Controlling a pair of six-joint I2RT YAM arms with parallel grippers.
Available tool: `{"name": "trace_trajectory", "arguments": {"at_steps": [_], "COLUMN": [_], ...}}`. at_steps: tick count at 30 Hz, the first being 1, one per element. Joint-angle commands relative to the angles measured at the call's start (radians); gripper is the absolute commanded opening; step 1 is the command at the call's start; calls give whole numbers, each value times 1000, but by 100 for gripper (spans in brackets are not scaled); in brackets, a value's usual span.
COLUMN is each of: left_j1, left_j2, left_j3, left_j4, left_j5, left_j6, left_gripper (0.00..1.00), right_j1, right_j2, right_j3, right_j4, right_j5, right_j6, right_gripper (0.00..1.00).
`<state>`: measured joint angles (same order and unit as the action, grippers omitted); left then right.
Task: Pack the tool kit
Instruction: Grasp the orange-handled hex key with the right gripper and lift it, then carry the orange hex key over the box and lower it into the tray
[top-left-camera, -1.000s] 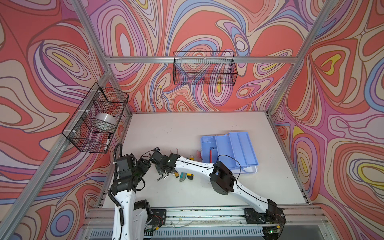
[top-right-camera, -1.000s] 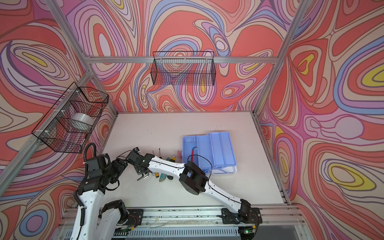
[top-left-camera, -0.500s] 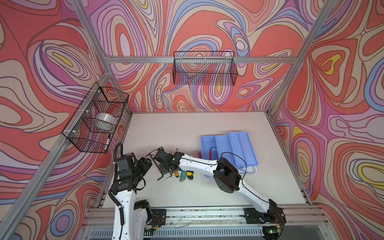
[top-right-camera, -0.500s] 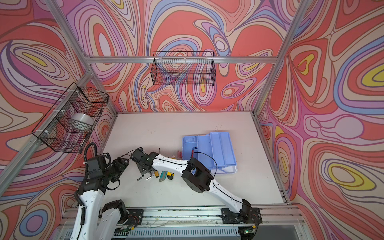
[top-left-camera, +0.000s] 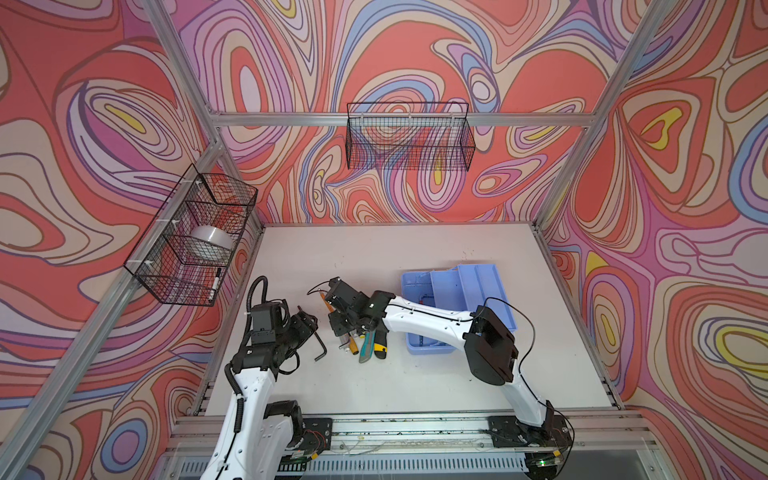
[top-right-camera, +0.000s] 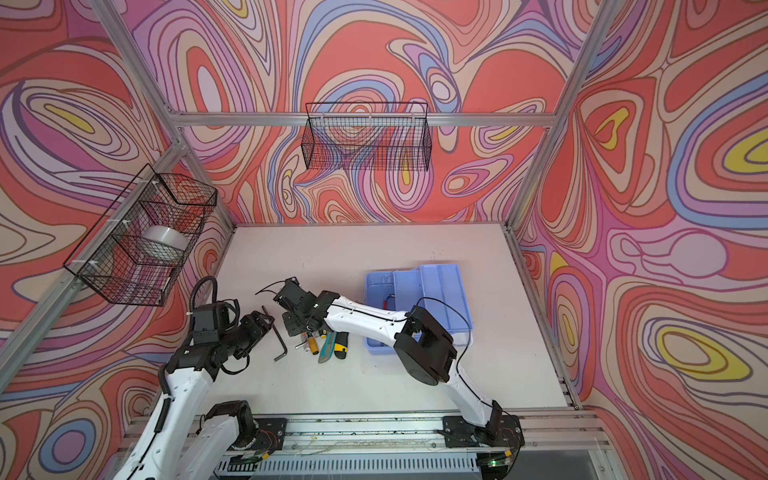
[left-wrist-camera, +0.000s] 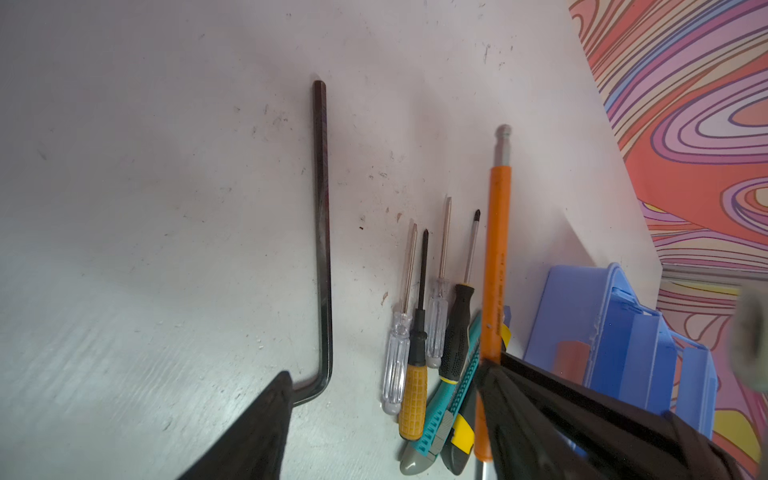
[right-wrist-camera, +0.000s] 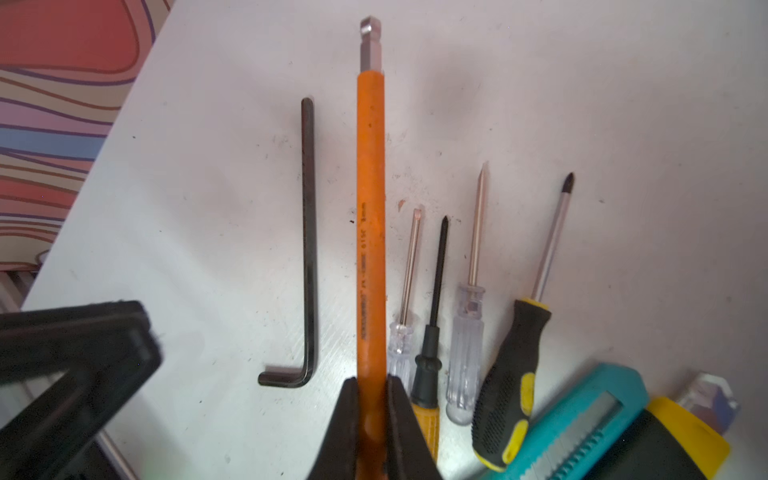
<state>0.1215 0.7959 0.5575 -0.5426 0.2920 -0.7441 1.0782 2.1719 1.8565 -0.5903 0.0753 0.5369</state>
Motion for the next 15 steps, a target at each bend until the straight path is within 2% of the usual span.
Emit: {"name": "trace_trajectory", "arguments": {"at_steps": [1, 5, 8, 15], "left_j1": [-7, -23, -81, -433], "left_j2": [11, 39, 87, 234], "left_j3": [37, 59, 92, 213], "left_j4": [27, 31, 30, 1], "left_j5": [-25, -27, -54, -305], "left_j6": [12, 52, 77, 131], "left_gripper": [73, 73, 73, 73], "right_j1": [-15, -43, -63, -146], "right_j2": [-91, -228, -335, -559], "right_j3": [-71, -211, -308, -515], "right_j4": [29, 21, 10, -24], "right_j5": [60, 131, 185, 261], "right_j6": [16, 37, 58, 103], "right_gripper": [0, 0, 0, 0]}}
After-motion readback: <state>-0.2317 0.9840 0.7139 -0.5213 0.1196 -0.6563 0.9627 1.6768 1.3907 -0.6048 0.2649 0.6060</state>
